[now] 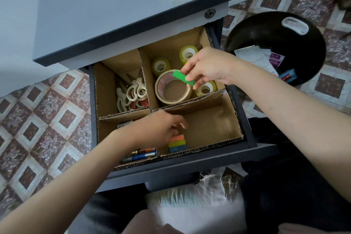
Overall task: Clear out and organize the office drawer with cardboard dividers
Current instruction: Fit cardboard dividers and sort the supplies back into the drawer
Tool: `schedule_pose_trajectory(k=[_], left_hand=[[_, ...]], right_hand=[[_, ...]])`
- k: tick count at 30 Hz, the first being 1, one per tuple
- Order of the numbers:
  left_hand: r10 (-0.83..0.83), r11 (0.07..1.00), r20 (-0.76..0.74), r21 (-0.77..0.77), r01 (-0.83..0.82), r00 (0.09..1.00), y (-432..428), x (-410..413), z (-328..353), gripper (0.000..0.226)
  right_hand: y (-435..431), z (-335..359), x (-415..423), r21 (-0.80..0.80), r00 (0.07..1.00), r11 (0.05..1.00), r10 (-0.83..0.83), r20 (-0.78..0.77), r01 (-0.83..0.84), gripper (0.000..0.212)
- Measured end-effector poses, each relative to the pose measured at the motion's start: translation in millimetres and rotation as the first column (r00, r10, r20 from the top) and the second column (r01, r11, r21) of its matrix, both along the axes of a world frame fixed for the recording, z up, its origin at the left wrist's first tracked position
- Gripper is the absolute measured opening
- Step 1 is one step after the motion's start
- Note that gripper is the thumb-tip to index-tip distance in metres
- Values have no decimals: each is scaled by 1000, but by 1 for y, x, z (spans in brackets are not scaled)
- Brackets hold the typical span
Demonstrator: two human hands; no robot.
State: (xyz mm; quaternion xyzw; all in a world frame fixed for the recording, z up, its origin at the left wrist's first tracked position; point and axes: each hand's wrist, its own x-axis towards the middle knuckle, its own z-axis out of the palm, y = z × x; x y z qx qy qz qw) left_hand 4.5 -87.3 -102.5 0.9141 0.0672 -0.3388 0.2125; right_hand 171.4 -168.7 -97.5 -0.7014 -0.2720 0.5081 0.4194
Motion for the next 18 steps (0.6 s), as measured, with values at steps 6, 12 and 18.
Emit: schedule_pose_trajectory(k=[6,12,18], left_hand=[[136,990,480,-25,-141,866,27,-42,10,20],[262,958,682,-98,-269,683,28,-63,-9,21],[431,875,679,-154,-459,594,29,-56,-27,42]], right_hand=[[-16,6,-7,-68,994,997,-28,106,35,28],[-23,12,-33,-67,993,996,71,98,-65,26],[-28,-2,-65,-168,925,948,306,226,-272,22]])
